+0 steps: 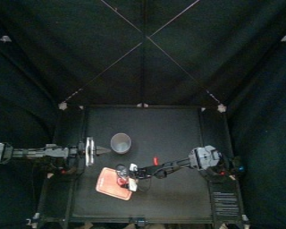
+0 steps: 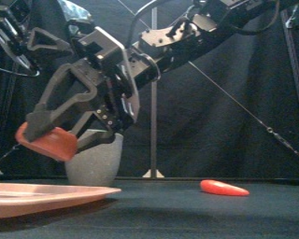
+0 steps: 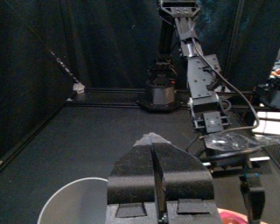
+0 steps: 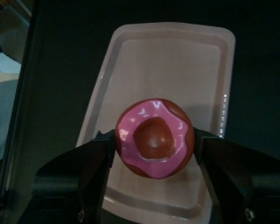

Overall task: Pick the donut then place it on the pink plate
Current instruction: Drop donut on the pink plate and return to neutral

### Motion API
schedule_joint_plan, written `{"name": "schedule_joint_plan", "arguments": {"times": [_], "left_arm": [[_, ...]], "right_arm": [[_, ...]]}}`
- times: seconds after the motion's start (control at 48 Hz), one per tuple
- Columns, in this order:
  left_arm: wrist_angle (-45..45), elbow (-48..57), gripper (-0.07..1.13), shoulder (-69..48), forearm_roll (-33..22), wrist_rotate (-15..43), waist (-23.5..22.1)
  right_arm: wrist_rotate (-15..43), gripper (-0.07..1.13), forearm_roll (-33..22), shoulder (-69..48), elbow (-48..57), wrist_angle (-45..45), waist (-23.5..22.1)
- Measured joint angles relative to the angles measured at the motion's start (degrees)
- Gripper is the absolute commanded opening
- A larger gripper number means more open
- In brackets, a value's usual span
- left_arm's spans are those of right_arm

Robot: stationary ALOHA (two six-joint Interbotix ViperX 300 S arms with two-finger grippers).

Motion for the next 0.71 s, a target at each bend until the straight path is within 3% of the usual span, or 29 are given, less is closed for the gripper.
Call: {"name": "schedule_joint_plan", "arguments": {"times": [0.167,0.479,0.708], "left_arm": [[0.00,0.26,0.01,0.00,-0.09,0.00,0.00],[0.00,0.35,0.01,0.00,0.00,0.00,0.09],[0.00,0.53,0.02,0.00,-0.09,-0.09,0.09]], "right_arm": [[0.00,1.04,1.05,1.93,-2.55,3.78,0.44],[-0.18,1.04,-1.32,2.81,-4.48,5.45,0.35],[-0.18,1.04,-1.49,-1.93,3.34,-3.08,-0.18]]}}
